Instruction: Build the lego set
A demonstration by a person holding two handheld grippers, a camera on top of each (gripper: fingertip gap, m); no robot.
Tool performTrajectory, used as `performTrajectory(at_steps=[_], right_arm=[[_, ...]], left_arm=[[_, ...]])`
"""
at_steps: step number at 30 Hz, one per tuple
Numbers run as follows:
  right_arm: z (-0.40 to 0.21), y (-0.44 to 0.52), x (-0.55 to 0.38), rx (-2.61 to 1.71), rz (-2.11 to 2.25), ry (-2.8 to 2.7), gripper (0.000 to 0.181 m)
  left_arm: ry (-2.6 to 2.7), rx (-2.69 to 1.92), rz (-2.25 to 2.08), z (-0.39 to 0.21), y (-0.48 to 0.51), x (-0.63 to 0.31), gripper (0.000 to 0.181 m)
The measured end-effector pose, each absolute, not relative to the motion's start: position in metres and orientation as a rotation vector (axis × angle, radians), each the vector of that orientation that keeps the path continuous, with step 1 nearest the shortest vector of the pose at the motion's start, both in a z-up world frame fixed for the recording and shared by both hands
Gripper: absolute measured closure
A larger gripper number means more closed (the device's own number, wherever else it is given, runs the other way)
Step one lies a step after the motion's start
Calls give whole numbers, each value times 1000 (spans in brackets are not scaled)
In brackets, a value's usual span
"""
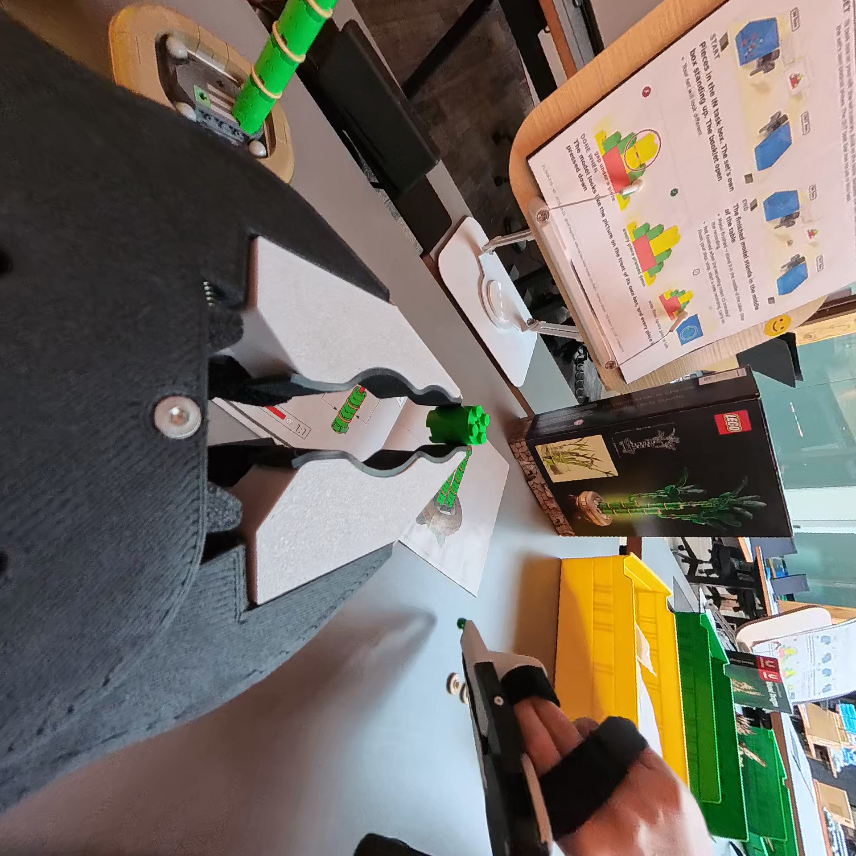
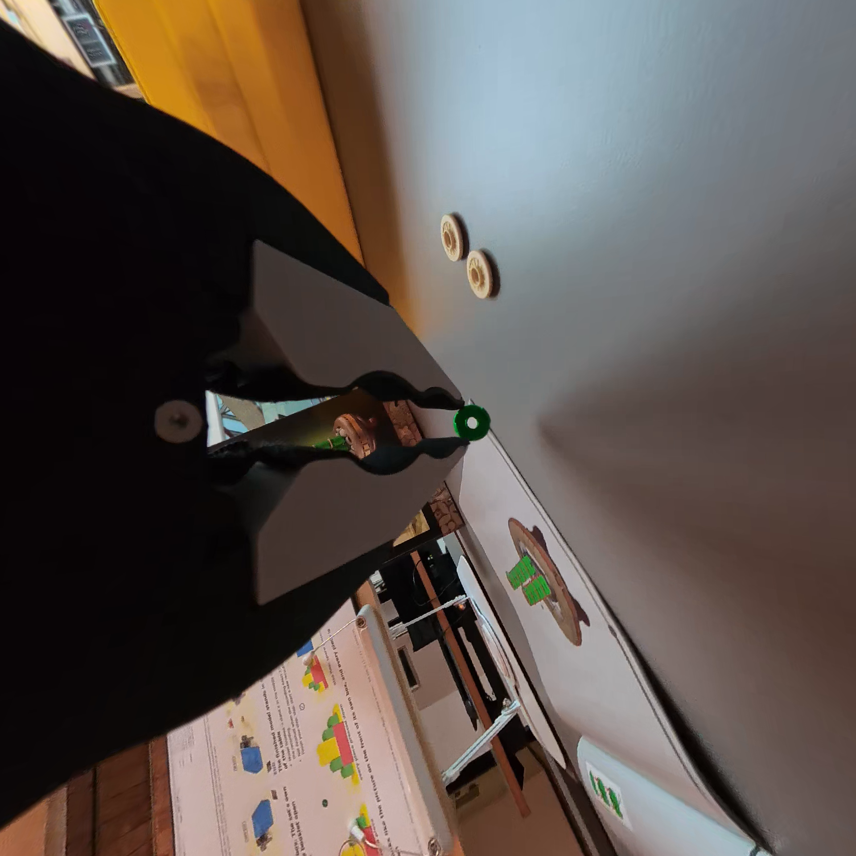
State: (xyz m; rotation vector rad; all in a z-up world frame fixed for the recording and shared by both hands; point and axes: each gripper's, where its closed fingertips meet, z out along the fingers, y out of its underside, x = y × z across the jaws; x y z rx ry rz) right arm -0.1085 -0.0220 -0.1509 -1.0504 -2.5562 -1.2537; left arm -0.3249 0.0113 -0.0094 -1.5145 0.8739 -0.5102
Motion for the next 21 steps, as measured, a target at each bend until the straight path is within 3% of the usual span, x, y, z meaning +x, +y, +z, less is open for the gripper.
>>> performTrajectory(at_steps=[21], right_arm=[[-169,-38,-127,-1191,-1175,-2659,167]], left_arm=[[817,-1540,-608,-7,14,-330,167]])
